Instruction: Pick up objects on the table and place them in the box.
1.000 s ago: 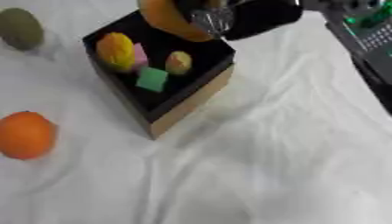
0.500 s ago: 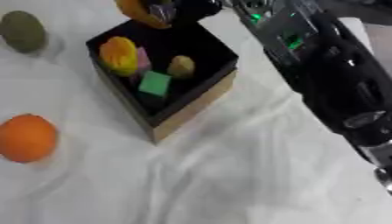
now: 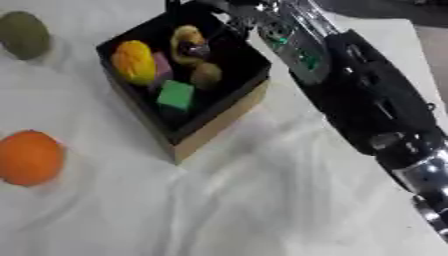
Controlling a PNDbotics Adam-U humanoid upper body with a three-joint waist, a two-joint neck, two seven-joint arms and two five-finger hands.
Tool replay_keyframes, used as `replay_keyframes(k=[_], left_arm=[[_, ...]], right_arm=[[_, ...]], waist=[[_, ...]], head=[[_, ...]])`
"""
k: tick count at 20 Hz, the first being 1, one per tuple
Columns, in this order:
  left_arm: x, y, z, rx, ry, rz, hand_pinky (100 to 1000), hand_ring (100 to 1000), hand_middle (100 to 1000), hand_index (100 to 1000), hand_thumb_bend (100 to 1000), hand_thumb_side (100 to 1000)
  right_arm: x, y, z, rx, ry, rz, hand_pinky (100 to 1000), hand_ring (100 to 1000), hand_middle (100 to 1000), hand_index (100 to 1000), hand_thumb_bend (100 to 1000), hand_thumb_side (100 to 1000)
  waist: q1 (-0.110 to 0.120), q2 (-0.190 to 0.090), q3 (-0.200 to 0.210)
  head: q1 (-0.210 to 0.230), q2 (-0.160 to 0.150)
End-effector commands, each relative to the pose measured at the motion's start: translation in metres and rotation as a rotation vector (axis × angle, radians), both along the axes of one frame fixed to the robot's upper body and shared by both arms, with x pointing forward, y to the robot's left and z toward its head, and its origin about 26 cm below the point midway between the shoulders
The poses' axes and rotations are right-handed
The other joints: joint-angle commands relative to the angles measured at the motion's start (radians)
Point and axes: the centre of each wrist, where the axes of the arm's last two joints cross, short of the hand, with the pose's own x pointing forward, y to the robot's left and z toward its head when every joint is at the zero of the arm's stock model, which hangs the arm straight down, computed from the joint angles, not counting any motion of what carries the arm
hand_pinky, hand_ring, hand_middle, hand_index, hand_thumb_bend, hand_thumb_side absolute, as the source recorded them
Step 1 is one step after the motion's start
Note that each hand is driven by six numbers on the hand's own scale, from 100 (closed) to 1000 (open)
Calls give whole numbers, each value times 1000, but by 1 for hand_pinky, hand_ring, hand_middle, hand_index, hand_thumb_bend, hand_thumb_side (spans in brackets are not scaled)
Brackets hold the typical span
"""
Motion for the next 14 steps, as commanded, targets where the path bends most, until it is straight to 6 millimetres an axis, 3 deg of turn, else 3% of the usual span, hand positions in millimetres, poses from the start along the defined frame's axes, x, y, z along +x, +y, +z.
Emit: replay_keyframes(k=[1,3,7,11,14], left_arm=[[-2,2,7,21,-19,-2,862,753,740,803,100,493],[-2,2,7,19,-19,-2,862,753,740,803,100,493],[-3,2,6,17,-17,0,862,752,740,802,100,492],[-3,3,6,19,-16,6,861,752,740,802,100,485],[-4,6,7,37,-22,21,860,753,741,803,100,460]], right_arm=[[-1,-4,9,-52,-13,-29,876,934,797,823,362,100],[0,-5,9,-73,-4,-51,901,972,849,858,365,100],[-4,-6,11,-62,-1,-61,902,972,850,860,344,100],[-18,-7,26,28,-27,-33,891,954,824,848,260,100],[-43,-14,45,125,-68,-1,885,938,804,835,142,100]], waist=[[-5,-11,-1],[-4,-13,-2],[-3,-15,-4],[1,-21,-11],[6,-27,-19]], head=[[2,-12],[4,-12],[7,-11],[17,-6],[34,2]])
